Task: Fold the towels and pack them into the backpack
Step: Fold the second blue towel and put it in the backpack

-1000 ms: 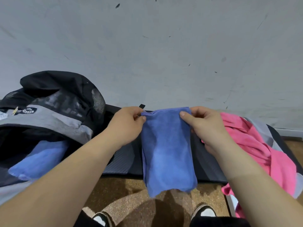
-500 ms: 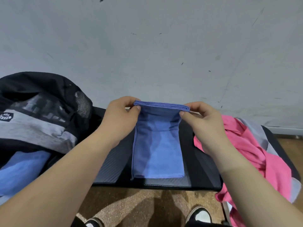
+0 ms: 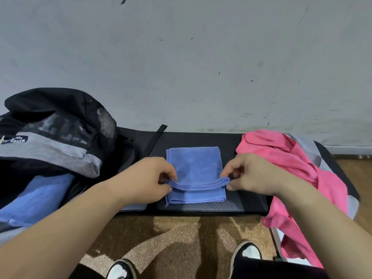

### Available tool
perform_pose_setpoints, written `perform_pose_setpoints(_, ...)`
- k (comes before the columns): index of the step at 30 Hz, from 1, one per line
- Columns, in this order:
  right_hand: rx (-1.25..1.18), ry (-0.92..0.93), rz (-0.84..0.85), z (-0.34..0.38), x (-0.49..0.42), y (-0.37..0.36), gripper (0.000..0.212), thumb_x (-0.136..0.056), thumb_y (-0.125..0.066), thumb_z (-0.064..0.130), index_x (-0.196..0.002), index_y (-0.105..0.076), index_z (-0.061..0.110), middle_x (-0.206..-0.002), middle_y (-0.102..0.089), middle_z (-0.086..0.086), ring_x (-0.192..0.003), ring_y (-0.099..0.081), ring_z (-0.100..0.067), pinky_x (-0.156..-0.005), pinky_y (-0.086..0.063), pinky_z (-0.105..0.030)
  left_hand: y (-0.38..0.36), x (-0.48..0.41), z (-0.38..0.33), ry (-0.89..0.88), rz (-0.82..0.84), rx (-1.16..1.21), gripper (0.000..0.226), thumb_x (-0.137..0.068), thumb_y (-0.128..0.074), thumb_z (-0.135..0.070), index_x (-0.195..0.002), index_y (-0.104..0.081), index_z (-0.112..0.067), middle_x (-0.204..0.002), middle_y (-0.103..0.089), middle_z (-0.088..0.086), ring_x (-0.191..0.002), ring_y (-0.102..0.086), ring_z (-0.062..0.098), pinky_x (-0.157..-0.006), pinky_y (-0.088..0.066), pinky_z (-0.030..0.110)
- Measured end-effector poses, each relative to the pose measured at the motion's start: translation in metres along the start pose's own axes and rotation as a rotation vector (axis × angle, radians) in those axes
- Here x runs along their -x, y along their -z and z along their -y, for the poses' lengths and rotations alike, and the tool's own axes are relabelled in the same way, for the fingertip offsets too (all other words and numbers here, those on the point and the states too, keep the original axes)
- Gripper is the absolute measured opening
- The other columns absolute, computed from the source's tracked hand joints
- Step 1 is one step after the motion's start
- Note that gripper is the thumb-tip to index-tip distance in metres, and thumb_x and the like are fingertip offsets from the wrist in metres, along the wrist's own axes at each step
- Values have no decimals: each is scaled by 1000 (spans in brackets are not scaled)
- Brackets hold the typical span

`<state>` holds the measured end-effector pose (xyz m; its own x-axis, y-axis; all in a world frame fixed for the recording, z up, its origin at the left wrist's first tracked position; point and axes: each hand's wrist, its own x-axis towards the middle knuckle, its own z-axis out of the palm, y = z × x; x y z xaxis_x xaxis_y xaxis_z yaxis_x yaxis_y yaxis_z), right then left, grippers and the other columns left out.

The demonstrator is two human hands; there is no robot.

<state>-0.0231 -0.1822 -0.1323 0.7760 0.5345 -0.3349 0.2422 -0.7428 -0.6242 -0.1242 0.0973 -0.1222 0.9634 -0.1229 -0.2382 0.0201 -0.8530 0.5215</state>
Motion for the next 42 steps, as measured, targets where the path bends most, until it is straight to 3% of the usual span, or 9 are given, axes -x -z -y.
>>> perform_pose_setpoints(4,45,-122,209,6,6,3,17,-81,-88,35,-96,-82,28,-68,-62,11,-52,-52,3,-59,-43,-13,2,-6,-2,36,160,-87,39,-88,-56,-8,-110,-77,-32,-92,-58,-27,-81,-56,-12,-77,-41,4)
perform_pose_setpoints(8,-194,-139,-130,2,-14,-1,26,-90,-79,39,-76,-72,17,-66,-62,8,-62,-55,-10,-64,-52,-33,9,-27,5,154,-141,107,24,-89,-62,-15,-99,-77,-31,-90,-74,-20,-82,-65,-7,-84,-54,21)
perform_pose_setpoints(13,-285,-185,-255,-4,-49,-20,48,-88,-80,29,-132,-61,23,-118,-68,1,-105,-68,-15,-89,-59,-41,-5,-57,13,271,-182,193,51,-92,-76,-32,-139,-59,-24,-122,-65,-7,-98,-64,15,-100,-52,34)
perform_pose_setpoints(16,-334,-179,-211,-3,-57,-22,63,-86,-80,17,-144,-54,20,-114,-70,-1,-100,-70,-17,-79,-55,-32,-9,-66,15,322,-116,291,61,-87,-82,-25,-143,-57,-20,-122,-65,-4,-104,-66,17,-101,-51,31)
perform_pose_setpoints(21,-428,-196,-141,-2,-55,-19,30,-83,-79,1,-111,-71,9,-86,-71,-1,-64,-64,-4,-55,-46,-19,-6,-67,22,370,-74,425,20,-77,-89,-16,-93,-77,-18,-95,-78,14,-81,-73,20,-90,-60,45)
perform_pose_setpoints(27,-606,-134,-179,9,-42,-12,23,-86,-74,-8,-99,-64,8,-84,-71,-13,-56,-65,-20,-48,-54,-31,3,-55,16,318,-97,591,20,-91,-77,-7,-104,-64,-13,-95,-76,9,-68,-76,18,-48,-52,26)
perform_pose_setpoints(32,-602,23,-157,12,-27,-10,30,-81,-74,-14,-94,-65,11,-94,-68,-23,-77,-65,-23,-73,-58,-39,9,-37,14,247,-105,726,24,-91,-73,4,-107,-62,-9,-109,-74,22,-89,-79,35,-81,-67,42)
perform_pose_setpoints(35,-528,49,-88,9,-12,-7,30,-78,-80,-9,-95,-69,13,-91,-75,-13,-75,-63,-21,-75,-51,-39,9,-23,17,193,-77,614,29,-77,-79,-5,-95,-68,-24,-101,-78,6,-96,-76,37,-97,-59,54)
perform_pose_setpoints(42,-343,36,-67,1,3,-12,15,-83,-86,31,-84,-80,18,-120,-70,10,-108,-70,-2,-96,-48,-21,-4,-9,14,158,-93,502,21,-86,-80,-39,-81,-73,-21,-87,-78,3,-77,-66,10,-85,-56,39)
